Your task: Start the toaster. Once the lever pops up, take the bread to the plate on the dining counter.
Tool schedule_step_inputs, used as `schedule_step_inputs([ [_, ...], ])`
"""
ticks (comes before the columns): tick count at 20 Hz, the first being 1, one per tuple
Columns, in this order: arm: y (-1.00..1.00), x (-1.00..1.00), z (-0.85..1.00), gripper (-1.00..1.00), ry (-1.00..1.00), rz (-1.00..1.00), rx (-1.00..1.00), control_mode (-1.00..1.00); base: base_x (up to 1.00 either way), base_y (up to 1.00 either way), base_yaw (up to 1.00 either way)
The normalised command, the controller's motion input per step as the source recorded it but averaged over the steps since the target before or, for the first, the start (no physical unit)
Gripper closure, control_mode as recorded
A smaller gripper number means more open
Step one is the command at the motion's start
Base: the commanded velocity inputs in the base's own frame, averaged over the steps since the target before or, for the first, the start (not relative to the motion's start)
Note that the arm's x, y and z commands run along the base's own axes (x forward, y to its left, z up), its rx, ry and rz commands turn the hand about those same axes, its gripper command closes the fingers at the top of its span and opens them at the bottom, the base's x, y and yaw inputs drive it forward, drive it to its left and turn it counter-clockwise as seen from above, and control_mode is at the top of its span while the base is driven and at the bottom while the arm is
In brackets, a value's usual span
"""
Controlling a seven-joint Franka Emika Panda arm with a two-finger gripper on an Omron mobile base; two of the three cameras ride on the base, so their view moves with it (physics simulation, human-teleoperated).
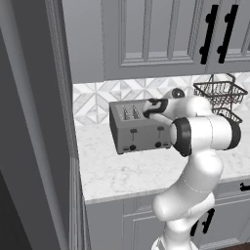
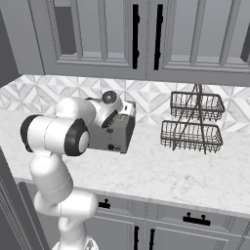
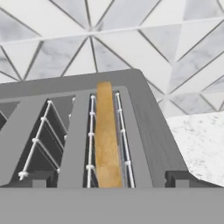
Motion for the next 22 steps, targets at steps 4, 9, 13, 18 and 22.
schedule_step_inputs([
  [4, 0.0, 0.07, -0.35, -1.0, 0.0, 0.01, 0.0, -1.0, 0.0, 0.0, 0.0],
  [9, 0.05, 0.13, -0.51, 1.0, 0.01, 0.01, 0.0, -1.0, 0.0, 0.0, 0.0],
  [13, 0.02, 0.08, -0.29, 1.0, 0.0, 0.01, 0.0, -1.0, 0.0, 0.0, 0.0],
  [18, 0.0, 0.0, -0.04, 1.0, 0.0, 0.0, 0.0, -1.0, 0.0, 0.0, 0.0],
  [22, 0.0, 0.0, 0.02, 1.0, -0.05, 0.0, 0.0, -1.0, 0.0, 0.0, 0.0],
])
